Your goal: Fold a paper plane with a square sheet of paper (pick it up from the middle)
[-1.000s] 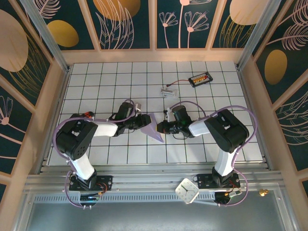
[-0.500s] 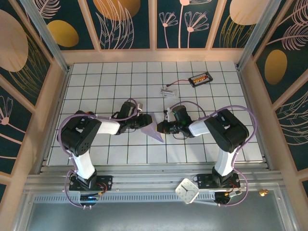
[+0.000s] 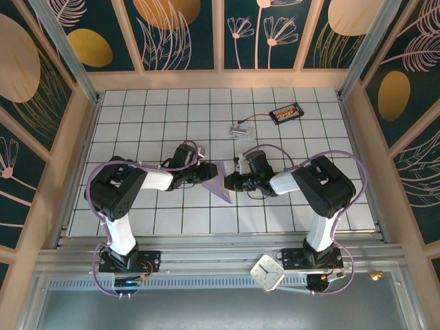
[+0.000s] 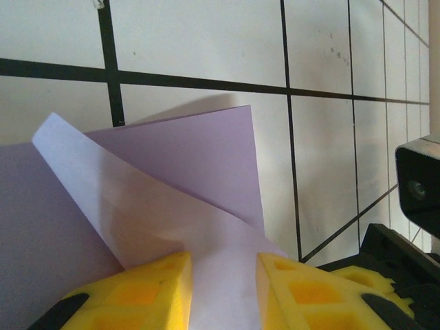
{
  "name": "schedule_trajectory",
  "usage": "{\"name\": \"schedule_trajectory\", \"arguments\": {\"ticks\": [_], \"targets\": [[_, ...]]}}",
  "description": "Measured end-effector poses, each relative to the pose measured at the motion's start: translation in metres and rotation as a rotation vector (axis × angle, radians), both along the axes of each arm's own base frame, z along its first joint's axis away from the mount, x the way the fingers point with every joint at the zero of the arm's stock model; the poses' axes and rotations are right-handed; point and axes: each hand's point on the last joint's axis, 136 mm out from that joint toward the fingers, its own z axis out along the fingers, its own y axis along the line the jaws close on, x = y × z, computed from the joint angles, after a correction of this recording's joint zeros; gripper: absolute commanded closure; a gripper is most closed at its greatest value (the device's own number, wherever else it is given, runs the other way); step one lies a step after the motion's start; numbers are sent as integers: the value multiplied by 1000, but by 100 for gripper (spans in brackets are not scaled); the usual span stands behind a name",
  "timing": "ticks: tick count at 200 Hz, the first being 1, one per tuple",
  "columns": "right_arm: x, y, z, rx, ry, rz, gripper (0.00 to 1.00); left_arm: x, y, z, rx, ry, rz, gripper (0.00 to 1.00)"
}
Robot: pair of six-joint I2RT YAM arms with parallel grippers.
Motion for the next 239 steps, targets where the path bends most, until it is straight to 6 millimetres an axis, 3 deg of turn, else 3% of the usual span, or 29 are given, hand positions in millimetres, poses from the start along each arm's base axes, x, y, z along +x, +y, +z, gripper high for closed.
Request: {"name": "schedule_trajectory", "arguments": {"ticks": [135,178,239], "targets": [[-1,-3,5,-33,8,3,85,5,-2,-6,80,-3,-43,75],[-11,-1,16,-17,10,1,86,5,-2,-6,82,-5,-42,75],[-28,6,12,-32,39,3,91,5,-1,-6,82,-13,-38,75]]}}
